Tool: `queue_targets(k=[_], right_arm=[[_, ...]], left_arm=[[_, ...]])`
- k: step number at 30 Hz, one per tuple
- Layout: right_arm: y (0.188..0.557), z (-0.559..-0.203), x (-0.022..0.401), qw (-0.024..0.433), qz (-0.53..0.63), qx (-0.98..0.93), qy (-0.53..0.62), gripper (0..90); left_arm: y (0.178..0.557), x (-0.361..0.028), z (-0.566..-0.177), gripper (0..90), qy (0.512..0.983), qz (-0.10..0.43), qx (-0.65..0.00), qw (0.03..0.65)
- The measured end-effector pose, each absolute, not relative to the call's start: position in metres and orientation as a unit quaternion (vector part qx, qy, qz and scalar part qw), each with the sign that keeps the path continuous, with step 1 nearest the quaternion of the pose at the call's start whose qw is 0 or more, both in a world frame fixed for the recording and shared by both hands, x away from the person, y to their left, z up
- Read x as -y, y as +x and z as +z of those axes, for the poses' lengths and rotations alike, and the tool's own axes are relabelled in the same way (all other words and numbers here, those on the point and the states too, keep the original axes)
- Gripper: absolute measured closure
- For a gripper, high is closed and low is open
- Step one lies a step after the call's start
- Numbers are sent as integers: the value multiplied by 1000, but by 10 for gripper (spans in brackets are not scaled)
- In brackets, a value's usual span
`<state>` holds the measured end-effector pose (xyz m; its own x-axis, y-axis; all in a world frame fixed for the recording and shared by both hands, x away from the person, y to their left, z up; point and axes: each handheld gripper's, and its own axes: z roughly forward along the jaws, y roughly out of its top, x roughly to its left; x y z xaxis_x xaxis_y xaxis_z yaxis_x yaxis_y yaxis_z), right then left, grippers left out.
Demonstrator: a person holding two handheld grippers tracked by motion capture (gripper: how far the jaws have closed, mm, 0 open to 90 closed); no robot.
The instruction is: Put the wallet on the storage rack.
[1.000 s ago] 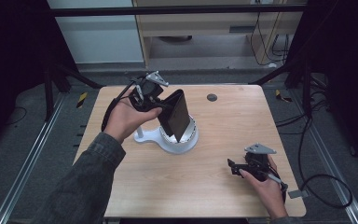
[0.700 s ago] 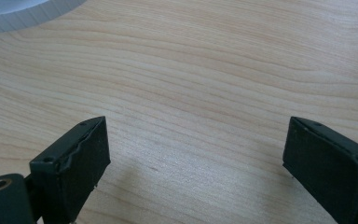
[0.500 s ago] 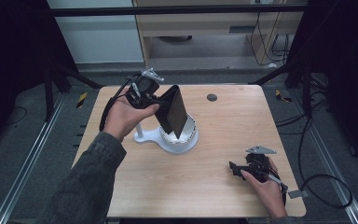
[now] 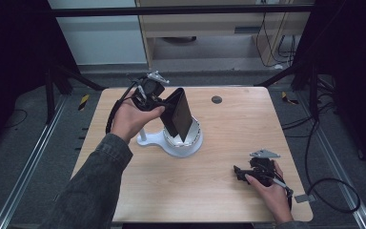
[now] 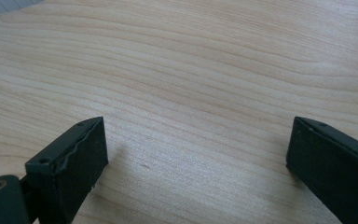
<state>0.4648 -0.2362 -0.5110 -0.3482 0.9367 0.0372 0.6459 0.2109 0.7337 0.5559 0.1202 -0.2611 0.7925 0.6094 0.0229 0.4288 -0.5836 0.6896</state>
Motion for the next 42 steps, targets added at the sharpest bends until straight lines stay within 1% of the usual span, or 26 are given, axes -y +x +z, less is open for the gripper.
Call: queue_targets(k=[11, 18, 24, 27, 38, 40, 42], right_arm=[[465, -512, 235, 224, 333, -753, 522, 53], [465, -512, 234, 226, 330, -754, 521, 49], [465, -512, 234, 226, 329, -754, 521, 49], [464, -512, 234, 226, 329, -755, 521, 48], [465, -513, 234, 228, 330, -756, 518, 47], [465, -513, 234, 227, 330, -756, 518, 47], [464, -513, 234, 226, 330, -755, 520, 46]], left_arm=[[571, -120, -278, 803, 882, 118, -299, 344], [581, -110, -294, 801, 890, 109, -294, 330], [587, -105, -307, 801, 888, 97, -303, 331], [589, -104, -311, 800, 885, 89, -306, 339], [601, -103, -318, 793, 883, 84, -322, 331], [602, -103, -319, 777, 880, 82, -325, 335], [601, -104, -318, 729, 879, 90, -325, 338]])
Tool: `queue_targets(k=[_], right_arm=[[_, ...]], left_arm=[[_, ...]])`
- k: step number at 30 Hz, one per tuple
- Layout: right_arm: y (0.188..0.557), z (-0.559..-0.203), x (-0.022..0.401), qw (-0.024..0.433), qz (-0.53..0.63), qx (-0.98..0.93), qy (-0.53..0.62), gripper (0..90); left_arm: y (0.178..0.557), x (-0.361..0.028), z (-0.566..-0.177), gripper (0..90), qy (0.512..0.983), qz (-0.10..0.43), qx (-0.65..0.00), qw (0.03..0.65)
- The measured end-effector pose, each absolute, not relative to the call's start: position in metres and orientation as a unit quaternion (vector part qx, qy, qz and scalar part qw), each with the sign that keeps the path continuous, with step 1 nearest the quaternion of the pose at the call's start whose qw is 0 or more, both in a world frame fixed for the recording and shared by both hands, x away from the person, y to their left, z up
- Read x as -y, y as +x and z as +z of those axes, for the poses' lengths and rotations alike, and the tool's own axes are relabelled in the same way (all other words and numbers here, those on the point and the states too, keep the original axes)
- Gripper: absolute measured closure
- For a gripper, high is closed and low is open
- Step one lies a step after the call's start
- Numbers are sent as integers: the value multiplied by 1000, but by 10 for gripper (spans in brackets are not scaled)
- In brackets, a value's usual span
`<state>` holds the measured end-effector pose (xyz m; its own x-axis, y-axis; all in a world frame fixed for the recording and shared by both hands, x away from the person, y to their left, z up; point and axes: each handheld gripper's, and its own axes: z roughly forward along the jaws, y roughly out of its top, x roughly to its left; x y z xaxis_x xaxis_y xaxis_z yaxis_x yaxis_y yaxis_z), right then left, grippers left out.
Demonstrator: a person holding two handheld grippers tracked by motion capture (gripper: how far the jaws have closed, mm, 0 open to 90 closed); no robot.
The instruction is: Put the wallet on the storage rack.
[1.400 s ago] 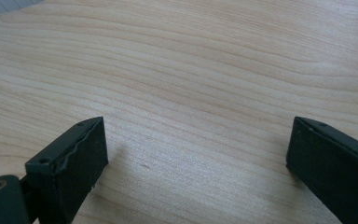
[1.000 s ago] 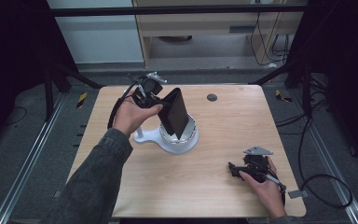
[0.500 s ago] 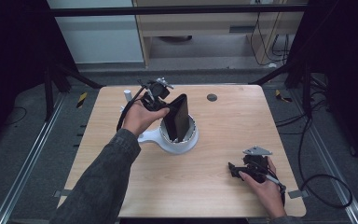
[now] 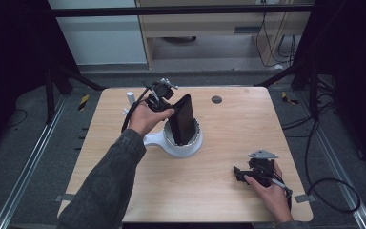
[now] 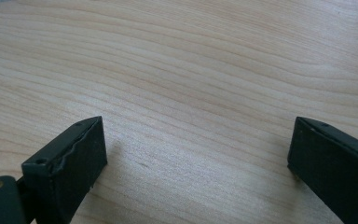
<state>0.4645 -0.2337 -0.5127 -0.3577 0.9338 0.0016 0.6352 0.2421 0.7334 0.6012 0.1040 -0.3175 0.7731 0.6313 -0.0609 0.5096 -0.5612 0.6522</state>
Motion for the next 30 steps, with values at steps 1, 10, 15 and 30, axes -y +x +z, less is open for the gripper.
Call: queue_targets(k=[1, 10, 15, 30], right_arm=[[464, -513, 234, 226, 330, -755, 520, 46], [464, -513, 234, 228, 328, -756, 519, 45], [464, -513, 233, 229, 328, -755, 520, 45], [464, -513, 233, 230, 327, -755, 520, 39]], left_arm=[[601, -104, -318, 694, 879, 90, -325, 338], [579, -118, -296, 502, 853, 171, -334, 362], [564, -125, -289, 459, 849, 186, -332, 367], [528, -132, -305, 119, 853, 182, -316, 373]])
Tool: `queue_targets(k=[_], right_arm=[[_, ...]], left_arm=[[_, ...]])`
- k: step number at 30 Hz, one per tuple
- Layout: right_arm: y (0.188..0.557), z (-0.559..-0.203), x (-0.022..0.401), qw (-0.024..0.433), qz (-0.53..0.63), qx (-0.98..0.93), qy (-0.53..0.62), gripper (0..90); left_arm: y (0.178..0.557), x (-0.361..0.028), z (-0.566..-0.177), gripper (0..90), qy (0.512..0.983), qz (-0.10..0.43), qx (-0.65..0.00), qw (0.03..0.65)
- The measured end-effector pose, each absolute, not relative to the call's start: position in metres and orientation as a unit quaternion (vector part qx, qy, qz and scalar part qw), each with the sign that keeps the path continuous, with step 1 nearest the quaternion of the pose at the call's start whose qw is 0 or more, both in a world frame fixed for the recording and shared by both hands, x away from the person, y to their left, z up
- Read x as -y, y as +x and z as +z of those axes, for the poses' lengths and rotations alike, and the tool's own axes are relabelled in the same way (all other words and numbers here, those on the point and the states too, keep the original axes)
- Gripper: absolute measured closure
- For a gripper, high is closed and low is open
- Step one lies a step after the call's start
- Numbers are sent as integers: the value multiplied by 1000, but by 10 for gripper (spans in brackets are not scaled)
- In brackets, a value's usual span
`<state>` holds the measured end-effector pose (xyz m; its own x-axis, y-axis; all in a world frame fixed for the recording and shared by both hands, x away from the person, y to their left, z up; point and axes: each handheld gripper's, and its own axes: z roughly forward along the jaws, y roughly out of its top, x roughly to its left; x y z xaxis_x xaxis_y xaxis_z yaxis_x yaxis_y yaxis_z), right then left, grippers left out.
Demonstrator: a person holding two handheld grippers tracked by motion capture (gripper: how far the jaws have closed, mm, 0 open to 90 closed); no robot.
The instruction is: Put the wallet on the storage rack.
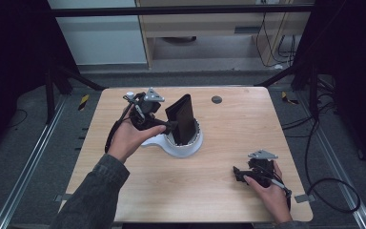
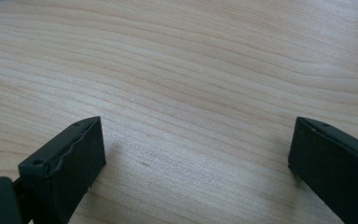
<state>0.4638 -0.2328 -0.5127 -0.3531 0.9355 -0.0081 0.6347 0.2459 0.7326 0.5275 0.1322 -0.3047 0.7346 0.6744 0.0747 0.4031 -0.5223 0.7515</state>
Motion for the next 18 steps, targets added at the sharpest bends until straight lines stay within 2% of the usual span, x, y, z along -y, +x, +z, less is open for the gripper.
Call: queue_targets(k=[18], right_arm=[[464, -513, 232, 229, 327, -755, 520, 35]], left_arm=[[494, -133, -339, 66, 862, 174, -296, 373]])
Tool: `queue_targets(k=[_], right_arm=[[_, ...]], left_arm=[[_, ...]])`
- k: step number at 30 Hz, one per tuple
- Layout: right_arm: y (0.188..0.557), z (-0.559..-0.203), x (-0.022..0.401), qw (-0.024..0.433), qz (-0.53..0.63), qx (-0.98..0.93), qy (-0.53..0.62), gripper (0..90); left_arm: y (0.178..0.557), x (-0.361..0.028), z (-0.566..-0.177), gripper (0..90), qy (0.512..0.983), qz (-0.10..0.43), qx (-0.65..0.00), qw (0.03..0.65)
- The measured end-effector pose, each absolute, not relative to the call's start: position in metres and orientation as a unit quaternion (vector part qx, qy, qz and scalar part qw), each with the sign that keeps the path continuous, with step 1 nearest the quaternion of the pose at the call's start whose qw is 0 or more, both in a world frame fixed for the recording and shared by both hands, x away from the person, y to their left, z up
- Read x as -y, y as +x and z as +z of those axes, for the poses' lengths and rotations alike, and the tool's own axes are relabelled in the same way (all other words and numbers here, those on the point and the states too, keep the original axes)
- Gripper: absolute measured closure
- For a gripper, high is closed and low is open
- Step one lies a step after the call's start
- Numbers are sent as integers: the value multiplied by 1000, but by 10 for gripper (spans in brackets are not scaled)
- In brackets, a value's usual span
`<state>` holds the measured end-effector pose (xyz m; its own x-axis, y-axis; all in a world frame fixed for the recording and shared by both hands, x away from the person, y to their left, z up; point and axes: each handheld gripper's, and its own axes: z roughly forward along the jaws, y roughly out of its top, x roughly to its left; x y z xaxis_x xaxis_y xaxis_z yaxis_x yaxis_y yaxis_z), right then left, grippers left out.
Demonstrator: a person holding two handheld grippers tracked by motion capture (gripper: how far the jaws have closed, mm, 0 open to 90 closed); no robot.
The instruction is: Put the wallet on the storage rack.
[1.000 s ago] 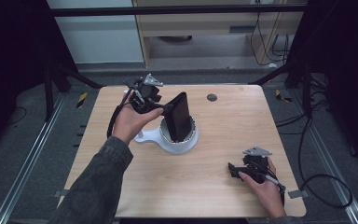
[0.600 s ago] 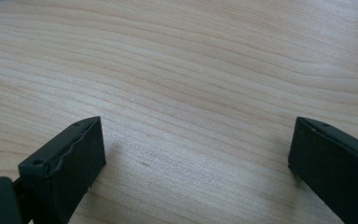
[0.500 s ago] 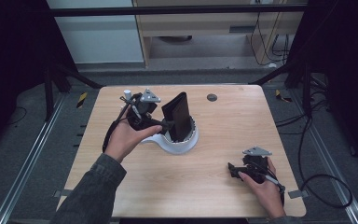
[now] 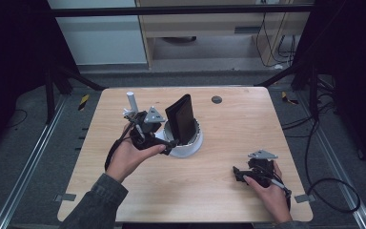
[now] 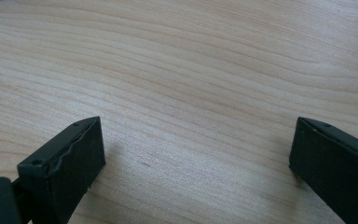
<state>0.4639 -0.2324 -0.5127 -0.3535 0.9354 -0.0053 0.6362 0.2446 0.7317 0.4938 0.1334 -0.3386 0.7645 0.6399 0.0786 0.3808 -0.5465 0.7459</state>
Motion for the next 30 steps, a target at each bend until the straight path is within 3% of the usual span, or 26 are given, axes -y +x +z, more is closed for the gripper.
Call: queue_targets(k=[30], right_arm=[[463, -513, 232, 228, 327, -753, 524, 34]], left_arm=[[469, -164, -410, 50, 868, 137, -319, 355]])
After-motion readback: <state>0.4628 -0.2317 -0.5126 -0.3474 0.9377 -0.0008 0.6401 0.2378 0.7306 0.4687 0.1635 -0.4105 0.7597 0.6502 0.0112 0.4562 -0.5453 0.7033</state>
